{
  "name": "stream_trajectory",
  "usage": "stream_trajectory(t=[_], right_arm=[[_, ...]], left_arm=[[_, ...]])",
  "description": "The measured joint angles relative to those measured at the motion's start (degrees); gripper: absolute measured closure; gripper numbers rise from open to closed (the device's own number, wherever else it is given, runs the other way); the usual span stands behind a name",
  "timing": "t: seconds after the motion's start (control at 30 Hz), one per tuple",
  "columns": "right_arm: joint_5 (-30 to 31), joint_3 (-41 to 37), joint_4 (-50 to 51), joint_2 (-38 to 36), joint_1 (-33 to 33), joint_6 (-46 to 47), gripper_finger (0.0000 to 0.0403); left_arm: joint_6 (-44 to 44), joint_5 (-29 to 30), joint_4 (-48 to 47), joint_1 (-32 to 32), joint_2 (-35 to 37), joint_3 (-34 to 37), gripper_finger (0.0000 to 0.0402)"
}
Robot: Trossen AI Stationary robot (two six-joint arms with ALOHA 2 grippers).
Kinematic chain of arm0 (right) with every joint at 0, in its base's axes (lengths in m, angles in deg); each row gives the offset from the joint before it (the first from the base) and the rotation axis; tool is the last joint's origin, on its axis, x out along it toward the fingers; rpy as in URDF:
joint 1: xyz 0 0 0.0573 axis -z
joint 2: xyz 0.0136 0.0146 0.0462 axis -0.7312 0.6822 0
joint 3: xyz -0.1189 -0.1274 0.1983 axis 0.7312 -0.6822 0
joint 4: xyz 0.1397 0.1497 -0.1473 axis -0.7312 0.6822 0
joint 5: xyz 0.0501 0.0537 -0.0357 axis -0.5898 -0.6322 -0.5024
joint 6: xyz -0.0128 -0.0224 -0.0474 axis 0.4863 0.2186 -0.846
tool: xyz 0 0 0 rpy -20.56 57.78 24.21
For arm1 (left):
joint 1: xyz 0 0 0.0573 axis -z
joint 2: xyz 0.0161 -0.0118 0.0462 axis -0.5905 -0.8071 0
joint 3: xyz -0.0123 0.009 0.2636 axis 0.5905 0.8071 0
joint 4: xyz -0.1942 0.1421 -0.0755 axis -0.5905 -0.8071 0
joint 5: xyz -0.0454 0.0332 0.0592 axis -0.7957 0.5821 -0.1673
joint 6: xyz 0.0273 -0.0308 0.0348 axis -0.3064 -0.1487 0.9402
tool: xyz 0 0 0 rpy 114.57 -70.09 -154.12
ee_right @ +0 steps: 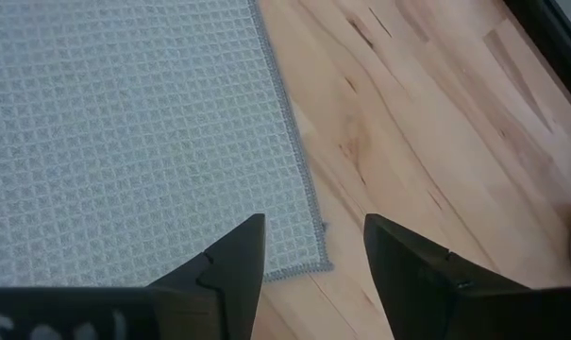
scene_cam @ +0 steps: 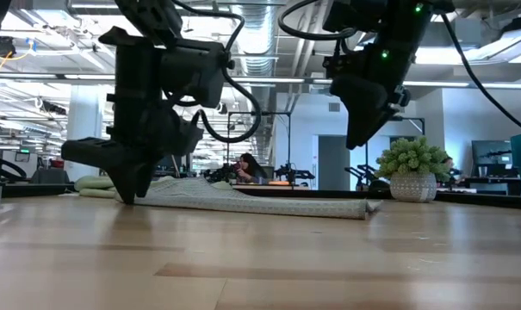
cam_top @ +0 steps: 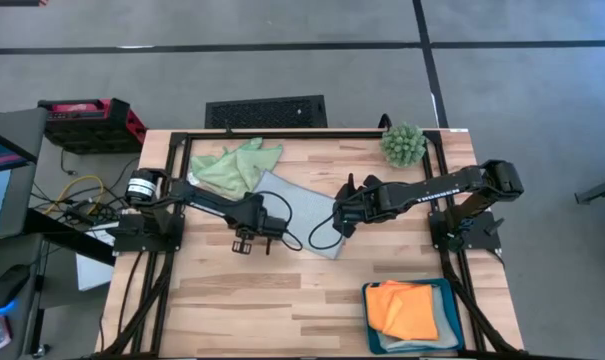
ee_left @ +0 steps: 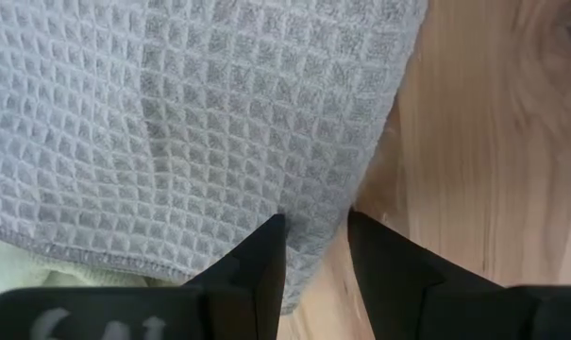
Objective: Fold microfiber towels
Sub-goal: Fold the gray towel
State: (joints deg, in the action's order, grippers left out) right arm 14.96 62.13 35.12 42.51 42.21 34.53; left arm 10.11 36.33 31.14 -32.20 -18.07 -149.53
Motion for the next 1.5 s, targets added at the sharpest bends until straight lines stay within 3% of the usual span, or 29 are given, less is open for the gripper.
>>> stream_trajectory(t=[0.27, 0.5, 0.8, 0.97, 1.17, 1.5], right_arm=[[0.0, 0.0, -0.1, 0.0, 0.0, 0.0, 0.0198], [0.1, 0.0, -0.1, 0.0, 0.0, -1.0, 0.0198], [0.4, 0.0, -1.6, 0.0, -0.6, -5.2, 0.0198], [1.8, 0.0, -0.7, -0.5, -1.5, -5.6, 0.0198], [4.4, 0.0, 1.0, -4.4, -3.0, -5.6, 0.0198], [4.7, 0.0, 3.4, -11.3, -5.0, -5.1, 0.0198]], left_arm=[[-2.8, -0.1, 0.0, 0.0, -0.1, 0.1, 0.0298], [-4.2, -1.0, 0.3, 0.0, -0.1, 0.2, 0.0392], [-4.3, 1.6, 0.4, -0.1, -0.5, -5.9, 0.0399], [0.1, 1.7, 1.3, -0.1, -0.5, -11.1, 0.0401], [6.7, 1.1, 8.0, -0.1, -0.7, -14.9, 0.0401], [18.0, -0.8, 29.0, -0.1, -3.4, -15.5, 0.0401]])
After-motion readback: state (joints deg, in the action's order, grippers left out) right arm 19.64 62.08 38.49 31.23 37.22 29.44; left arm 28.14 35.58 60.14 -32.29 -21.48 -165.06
